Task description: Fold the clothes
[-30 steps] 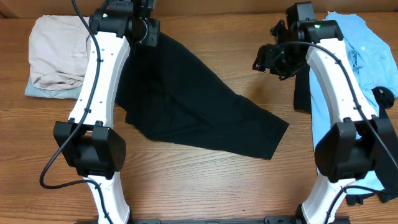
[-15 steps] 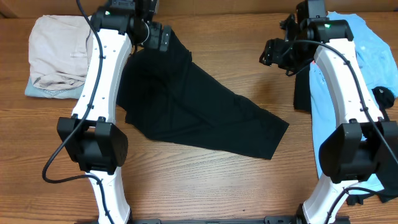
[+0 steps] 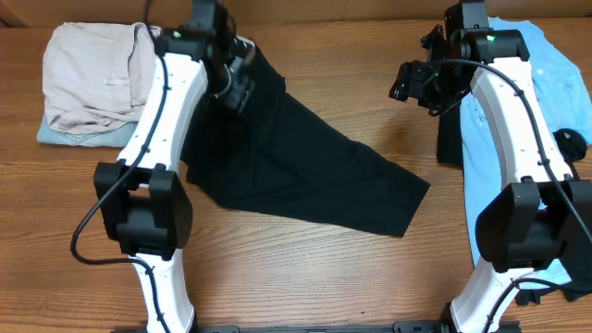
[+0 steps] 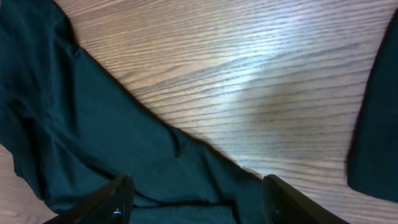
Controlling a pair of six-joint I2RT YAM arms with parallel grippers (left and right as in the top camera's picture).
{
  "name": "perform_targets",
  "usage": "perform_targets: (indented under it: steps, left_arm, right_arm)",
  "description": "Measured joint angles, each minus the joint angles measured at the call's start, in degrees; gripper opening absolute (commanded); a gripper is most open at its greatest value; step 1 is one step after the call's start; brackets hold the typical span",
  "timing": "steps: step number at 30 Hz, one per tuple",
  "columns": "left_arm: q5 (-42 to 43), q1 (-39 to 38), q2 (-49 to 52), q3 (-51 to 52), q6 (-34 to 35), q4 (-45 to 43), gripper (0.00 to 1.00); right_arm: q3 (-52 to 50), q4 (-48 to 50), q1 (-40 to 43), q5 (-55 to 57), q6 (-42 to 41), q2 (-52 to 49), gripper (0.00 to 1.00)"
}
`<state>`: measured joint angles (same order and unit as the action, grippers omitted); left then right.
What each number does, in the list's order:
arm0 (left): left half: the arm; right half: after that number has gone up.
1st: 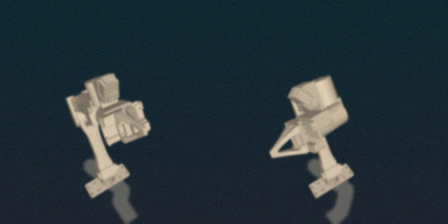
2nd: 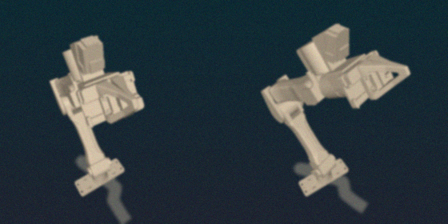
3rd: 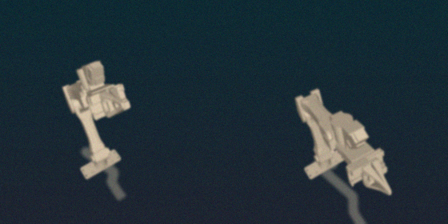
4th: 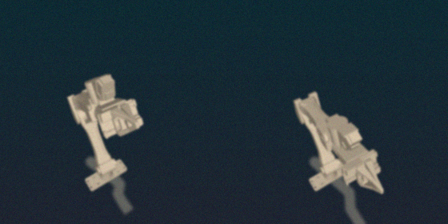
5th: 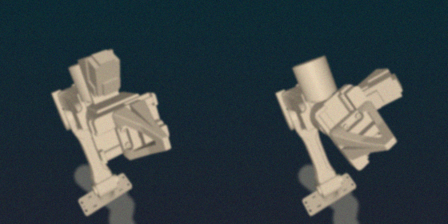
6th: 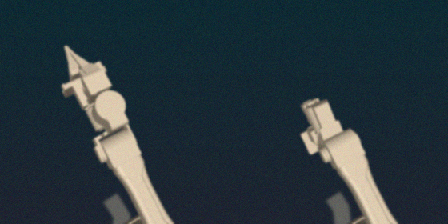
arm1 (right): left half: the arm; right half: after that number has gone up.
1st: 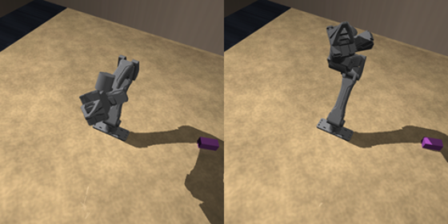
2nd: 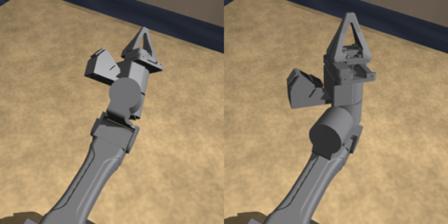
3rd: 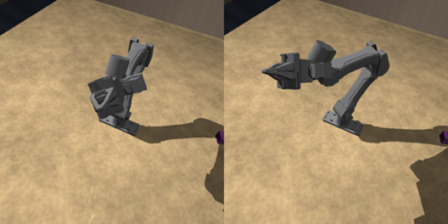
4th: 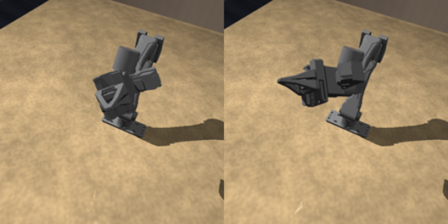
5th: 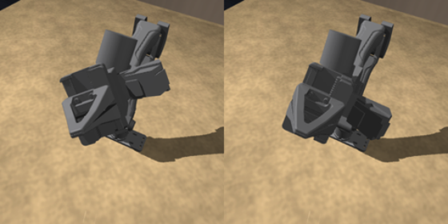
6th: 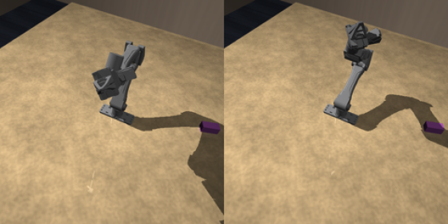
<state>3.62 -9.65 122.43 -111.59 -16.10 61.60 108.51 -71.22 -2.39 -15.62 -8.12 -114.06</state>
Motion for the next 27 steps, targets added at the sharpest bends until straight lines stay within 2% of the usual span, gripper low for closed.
perform_targets:
  steps: [5,12,27]
  left_arm:
    - [0.0,-0.1,0.0,7.7,-5.5,-6.7,0.64]
    - [0.0,-0.1,0.1,13.0,-10.7,-14.4,0.61]
    - [-1.8,0.3,3.3,14.2,-12.7,-14.9,0.59]
  right_arm:
    - [0.0,-0.7,0.0,0.0,0.0,0.0,0.69]
    - [0.0,-1.3,0.0,0.0,0.0,0.0,0.70]
    - [0.0,-1.7,0.0,0.0,0.0,0.0,0.70]
